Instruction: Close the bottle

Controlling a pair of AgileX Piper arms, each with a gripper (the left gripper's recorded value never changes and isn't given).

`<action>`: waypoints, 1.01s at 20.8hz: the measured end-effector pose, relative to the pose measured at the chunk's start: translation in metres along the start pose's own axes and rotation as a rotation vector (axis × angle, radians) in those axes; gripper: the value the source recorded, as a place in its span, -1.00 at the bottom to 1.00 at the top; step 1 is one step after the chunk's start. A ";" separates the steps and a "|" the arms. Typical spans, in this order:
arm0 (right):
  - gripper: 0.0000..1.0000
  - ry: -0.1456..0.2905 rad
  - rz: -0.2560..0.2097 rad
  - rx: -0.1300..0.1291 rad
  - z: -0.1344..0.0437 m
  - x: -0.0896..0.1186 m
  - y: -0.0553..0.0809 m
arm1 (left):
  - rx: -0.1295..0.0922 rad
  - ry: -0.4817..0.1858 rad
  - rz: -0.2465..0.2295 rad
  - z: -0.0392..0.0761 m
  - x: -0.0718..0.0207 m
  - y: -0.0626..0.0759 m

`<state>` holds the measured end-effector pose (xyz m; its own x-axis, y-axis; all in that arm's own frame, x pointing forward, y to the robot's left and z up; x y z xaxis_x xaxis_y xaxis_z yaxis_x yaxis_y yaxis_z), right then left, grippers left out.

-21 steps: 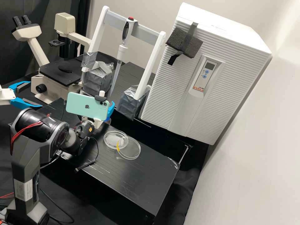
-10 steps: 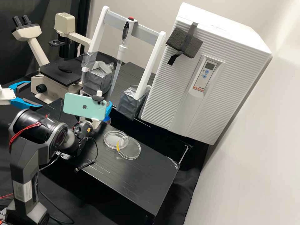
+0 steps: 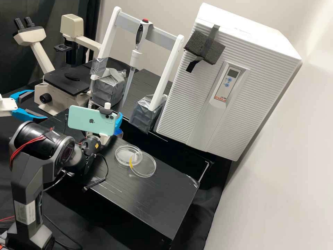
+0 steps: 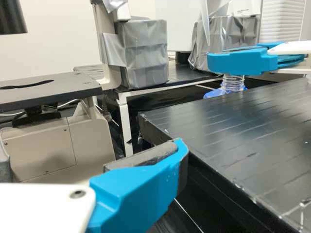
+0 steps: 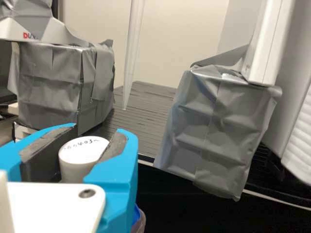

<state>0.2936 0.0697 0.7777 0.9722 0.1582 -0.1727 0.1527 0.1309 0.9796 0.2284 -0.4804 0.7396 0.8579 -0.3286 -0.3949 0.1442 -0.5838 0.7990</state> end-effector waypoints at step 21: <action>-1.00 0.030 -0.041 0.039 -0.007 0.002 0.008 | 0.000 0.000 0.000 0.000 -0.0001 0.000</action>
<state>0.2952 0.0780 0.7846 0.9592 0.1829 -0.2154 0.1999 0.0997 0.9747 0.2283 -0.4803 0.7396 0.8579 -0.3284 -0.3951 0.1445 -0.5838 0.7989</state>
